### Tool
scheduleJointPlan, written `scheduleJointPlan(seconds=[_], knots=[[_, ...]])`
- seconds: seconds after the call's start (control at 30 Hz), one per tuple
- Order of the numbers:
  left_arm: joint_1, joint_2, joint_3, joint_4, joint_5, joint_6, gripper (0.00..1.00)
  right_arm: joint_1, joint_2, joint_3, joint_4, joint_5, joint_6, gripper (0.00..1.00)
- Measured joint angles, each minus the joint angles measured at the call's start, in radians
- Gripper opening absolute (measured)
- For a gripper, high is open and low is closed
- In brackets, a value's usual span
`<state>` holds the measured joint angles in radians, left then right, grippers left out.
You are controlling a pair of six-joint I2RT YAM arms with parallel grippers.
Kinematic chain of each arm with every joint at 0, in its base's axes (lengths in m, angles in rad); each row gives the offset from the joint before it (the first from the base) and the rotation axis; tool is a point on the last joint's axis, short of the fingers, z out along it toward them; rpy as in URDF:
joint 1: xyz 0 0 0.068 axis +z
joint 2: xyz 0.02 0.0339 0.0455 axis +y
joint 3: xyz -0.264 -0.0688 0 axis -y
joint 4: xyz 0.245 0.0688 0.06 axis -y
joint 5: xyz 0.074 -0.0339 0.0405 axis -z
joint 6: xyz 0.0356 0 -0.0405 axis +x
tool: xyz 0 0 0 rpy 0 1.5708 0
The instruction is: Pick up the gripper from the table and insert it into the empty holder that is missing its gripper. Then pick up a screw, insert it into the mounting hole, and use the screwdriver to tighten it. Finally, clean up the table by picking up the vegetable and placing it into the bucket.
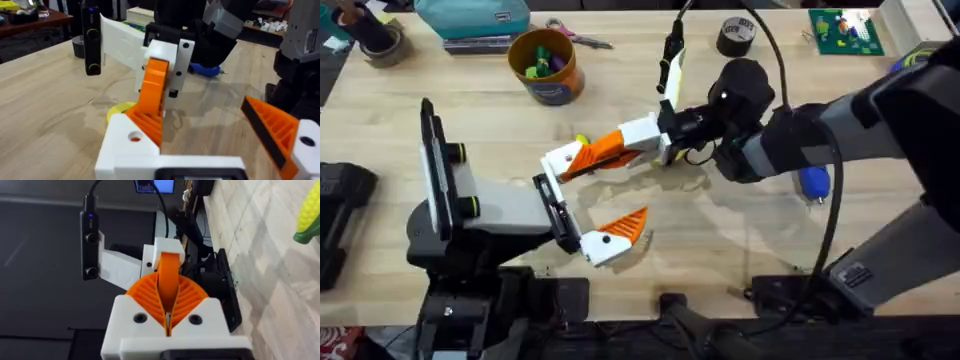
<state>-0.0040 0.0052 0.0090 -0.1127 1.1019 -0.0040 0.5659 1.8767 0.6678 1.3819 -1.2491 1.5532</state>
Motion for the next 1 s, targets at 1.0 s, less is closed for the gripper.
scheduleJointPlan(seconds=[1.0], knots=[[0.0,0.0,0.0,0.0,-0.006,0.0,0.986,0.003,0.0,-0.033,0.046,0.051,-0.016,0.008]])
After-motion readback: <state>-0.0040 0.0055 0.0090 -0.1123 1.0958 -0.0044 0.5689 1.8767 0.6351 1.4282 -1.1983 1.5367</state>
